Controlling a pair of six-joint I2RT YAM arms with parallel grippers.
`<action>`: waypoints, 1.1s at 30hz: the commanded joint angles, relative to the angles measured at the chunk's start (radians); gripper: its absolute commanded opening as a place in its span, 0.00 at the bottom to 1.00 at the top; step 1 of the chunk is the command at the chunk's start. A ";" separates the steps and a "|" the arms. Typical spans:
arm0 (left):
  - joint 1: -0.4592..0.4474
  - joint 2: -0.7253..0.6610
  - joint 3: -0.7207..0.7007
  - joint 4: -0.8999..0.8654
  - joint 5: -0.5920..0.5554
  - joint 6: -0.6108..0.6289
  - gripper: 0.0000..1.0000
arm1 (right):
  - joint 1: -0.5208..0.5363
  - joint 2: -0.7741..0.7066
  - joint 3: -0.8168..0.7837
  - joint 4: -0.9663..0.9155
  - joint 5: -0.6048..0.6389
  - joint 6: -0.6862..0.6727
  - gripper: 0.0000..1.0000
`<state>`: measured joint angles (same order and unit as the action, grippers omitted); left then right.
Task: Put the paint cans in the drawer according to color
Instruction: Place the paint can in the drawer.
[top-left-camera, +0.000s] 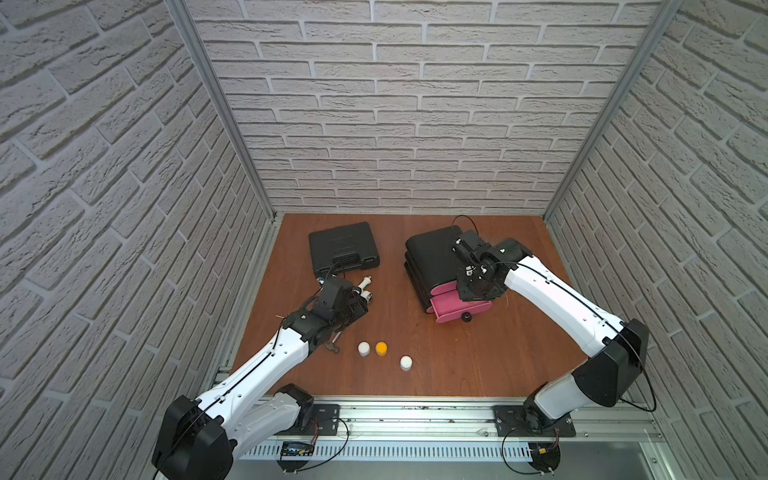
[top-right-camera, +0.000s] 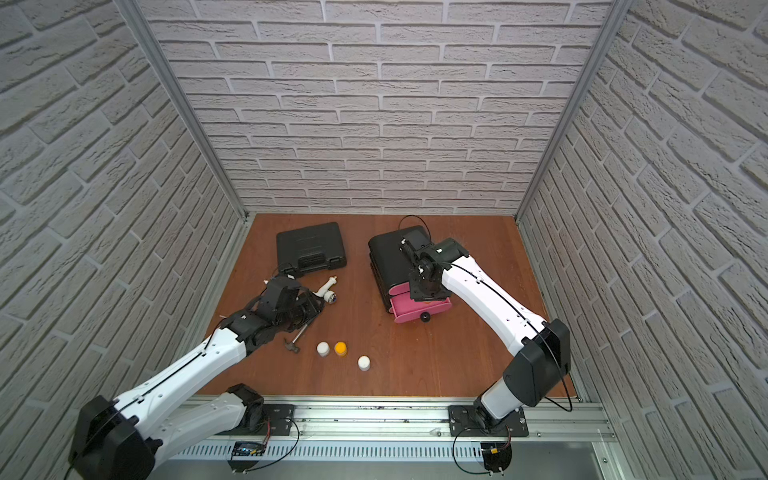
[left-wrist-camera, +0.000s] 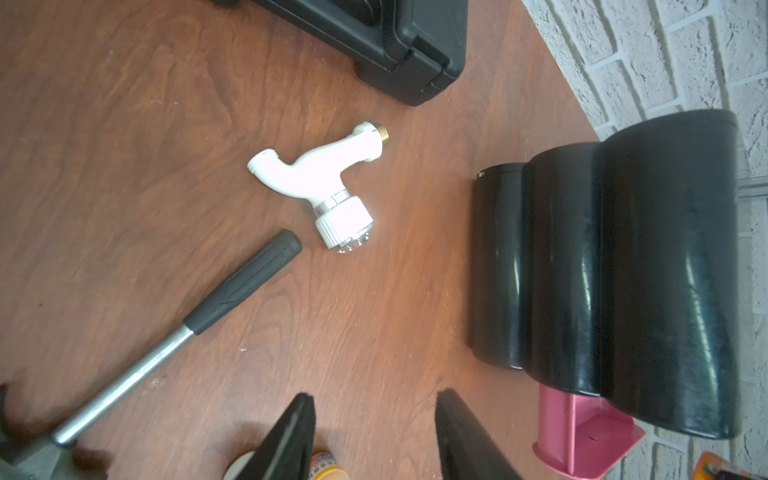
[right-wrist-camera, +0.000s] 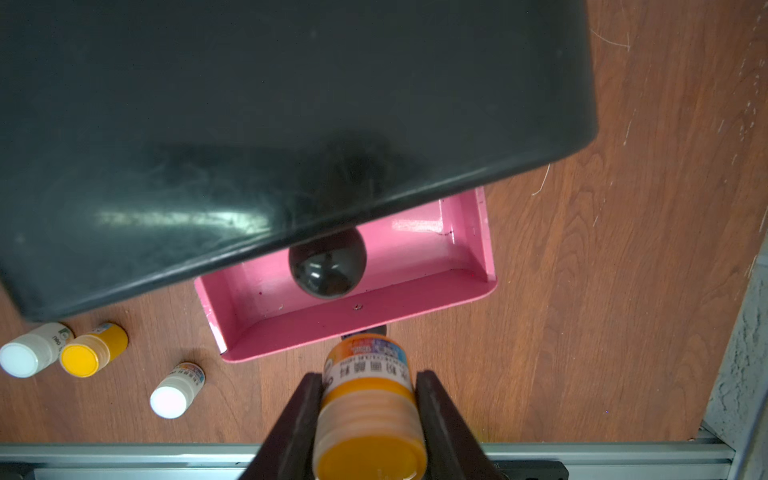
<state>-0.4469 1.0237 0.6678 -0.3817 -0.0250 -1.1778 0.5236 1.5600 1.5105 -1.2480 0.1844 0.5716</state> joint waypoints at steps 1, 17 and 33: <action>-0.019 0.022 0.036 0.046 -0.001 0.014 0.52 | -0.038 0.028 -0.020 0.077 -0.027 -0.021 0.25; -0.028 0.064 0.058 0.068 0.013 0.018 0.52 | -0.104 0.057 -0.123 0.149 -0.063 -0.049 0.28; -0.062 0.124 0.083 0.138 0.066 0.035 0.58 | -0.107 0.027 -0.136 0.177 -0.058 -0.065 0.43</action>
<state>-0.4984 1.1389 0.7197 -0.3019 0.0219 -1.1652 0.4225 1.6096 1.3808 -1.1336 0.1196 0.5114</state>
